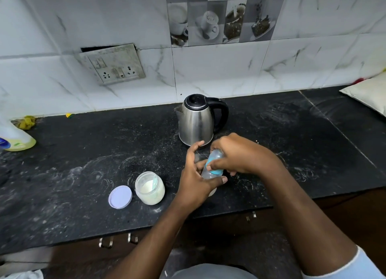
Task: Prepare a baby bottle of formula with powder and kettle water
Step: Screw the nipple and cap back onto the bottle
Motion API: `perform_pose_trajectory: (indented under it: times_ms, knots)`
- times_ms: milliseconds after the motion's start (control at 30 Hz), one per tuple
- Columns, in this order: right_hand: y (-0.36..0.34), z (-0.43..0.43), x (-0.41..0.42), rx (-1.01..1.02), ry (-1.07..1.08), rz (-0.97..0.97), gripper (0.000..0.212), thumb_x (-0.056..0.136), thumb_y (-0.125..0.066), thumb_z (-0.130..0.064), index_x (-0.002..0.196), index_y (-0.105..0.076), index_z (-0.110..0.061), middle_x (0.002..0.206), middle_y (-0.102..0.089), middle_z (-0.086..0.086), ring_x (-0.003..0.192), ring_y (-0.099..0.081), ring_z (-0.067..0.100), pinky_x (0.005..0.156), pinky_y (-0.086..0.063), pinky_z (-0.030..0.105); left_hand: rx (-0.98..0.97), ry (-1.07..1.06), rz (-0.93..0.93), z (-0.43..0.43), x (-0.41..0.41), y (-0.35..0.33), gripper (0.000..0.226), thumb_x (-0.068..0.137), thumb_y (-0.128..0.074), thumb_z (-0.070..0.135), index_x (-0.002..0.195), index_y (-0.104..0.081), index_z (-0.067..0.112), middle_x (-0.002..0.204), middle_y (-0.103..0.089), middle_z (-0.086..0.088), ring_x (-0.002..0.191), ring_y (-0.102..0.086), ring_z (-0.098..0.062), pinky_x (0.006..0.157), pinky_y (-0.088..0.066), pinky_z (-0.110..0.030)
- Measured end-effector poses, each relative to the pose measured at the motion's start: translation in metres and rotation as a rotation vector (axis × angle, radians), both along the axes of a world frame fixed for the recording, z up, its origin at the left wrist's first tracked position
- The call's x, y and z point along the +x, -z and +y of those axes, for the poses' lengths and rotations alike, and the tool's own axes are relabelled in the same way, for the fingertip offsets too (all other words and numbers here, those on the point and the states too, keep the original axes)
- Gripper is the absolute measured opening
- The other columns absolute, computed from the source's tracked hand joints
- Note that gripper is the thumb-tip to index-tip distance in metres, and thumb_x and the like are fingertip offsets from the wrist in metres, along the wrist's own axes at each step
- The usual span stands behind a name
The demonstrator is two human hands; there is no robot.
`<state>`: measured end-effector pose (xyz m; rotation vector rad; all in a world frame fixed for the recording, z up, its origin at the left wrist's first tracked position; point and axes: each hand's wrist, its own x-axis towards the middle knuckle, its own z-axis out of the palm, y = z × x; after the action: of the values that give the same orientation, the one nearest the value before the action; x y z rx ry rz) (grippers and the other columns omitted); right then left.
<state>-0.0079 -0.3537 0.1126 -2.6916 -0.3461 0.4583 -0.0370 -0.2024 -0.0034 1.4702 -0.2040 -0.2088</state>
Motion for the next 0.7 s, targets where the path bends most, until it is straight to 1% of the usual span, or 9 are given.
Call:
perform_pose_trajectory:
  times_ms: [133,200,267,333,400,500,567,633,700]
  knots:
    - [0.016,0.012,-0.002,-0.066,0.026,0.012,0.033,0.085,-0.074,-0.046,0.084,-0.062,-0.015,0.078,-0.071,0.003,0.05,-0.07,0.017,0.047,-0.055,0.034,0.02,-0.03,0.03,0.003,-0.005,0.022,0.108,0.068,-0.096,0.001,0.147,-0.035,0.043,0.115,-0.079,-0.013,0.109,-0.076,-0.031,0.105,-0.056,-0.056]
    - [0.03,0.016,-0.003,-0.086,0.044,-0.002,0.03,0.086,-0.07,-0.049,0.086,-0.057,-0.022,0.093,-0.068,0.003,0.072,-0.067,0.02,0.054,-0.048,0.032,0.011,-0.066,0.069,0.004,-0.008,0.03,0.105,0.063,-0.1,0.012,0.143,-0.04,0.045,0.122,-0.076,-0.015,0.113,-0.075,-0.032,0.104,-0.055,-0.06]
    - [0.047,0.018,-0.007,-0.026,0.072,-0.03,0.031,0.088,-0.066,-0.054,0.103,-0.06,-0.027,0.104,-0.063,0.001,0.093,-0.062,0.022,0.069,-0.05,0.035,0.033,-0.1,0.058,0.005,-0.01,0.033,0.1,0.061,-0.1,0.015,0.14,-0.044,0.041,0.121,-0.075,-0.01,0.112,-0.075,-0.028,0.102,-0.057,-0.054]
    - [0.063,0.017,-0.015,0.2,0.117,-0.06,0.045,0.091,-0.063,-0.06,0.125,-0.057,-0.033,0.11,-0.065,-0.005,0.099,-0.063,0.014,0.081,-0.054,0.038,0.03,-0.14,0.042,0.009,-0.009,0.033,0.094,0.064,-0.097,0.016,0.139,-0.045,0.036,0.118,-0.076,-0.006,0.11,-0.075,-0.023,0.097,-0.059,-0.047]
    - [0.073,0.015,-0.023,0.535,0.188,-0.009,0.041,0.097,-0.062,-0.052,0.134,-0.052,-0.036,0.107,-0.068,-0.009,0.091,-0.066,0.003,0.08,-0.055,0.03,0.009,-0.141,0.059,0.013,-0.007,0.031,0.092,0.069,-0.094,0.019,0.142,-0.041,0.034,0.118,-0.079,-0.006,0.111,-0.076,-0.024,0.099,-0.059,-0.049]
    - [0.083,0.01,-0.029,0.906,0.284,0.14,0.032,0.104,-0.06,-0.03,0.136,-0.055,-0.033,0.115,-0.073,0.003,0.098,-0.071,0.013,0.086,-0.058,0.037,-0.004,-0.129,0.079,0.02,-0.005,0.027,0.097,0.073,-0.095,0.015,0.148,-0.036,0.032,0.122,-0.079,-0.007,0.117,-0.074,-0.025,0.106,-0.055,-0.055]
    - [0.087,0.005,-0.032,1.027,0.292,0.236,0.04,0.105,-0.06,-0.021,0.142,-0.053,-0.035,0.125,-0.072,0.003,0.103,-0.067,0.022,0.096,-0.056,0.044,0.005,-0.121,0.085,0.021,-0.006,0.024,0.099,0.072,-0.096,0.018,0.149,-0.036,0.036,0.123,-0.078,-0.005,0.118,-0.074,-0.024,0.107,-0.055,-0.056]
    - [0.09,0.0,-0.035,1.09,0.264,0.301,0.05,0.104,-0.061,-0.013,0.146,-0.05,-0.036,0.133,-0.069,0.002,0.102,-0.065,0.022,0.101,-0.051,0.047,0.012,-0.115,0.089,0.022,-0.008,0.024,0.101,0.072,-0.095,0.024,0.152,-0.034,0.039,0.124,-0.078,-0.003,0.118,-0.074,-0.023,0.107,-0.055,-0.056]
    - [0.092,-0.001,-0.037,1.128,0.254,0.329,0.057,0.102,-0.061,-0.007,0.149,-0.047,-0.037,0.138,-0.066,0.002,0.114,-0.067,0.028,0.104,-0.049,0.05,0.031,-0.113,0.086,0.021,-0.009,0.022,0.102,0.076,-0.092,0.025,0.156,-0.03,0.04,0.124,-0.078,-0.002,0.117,-0.074,-0.022,0.106,-0.055,-0.056]
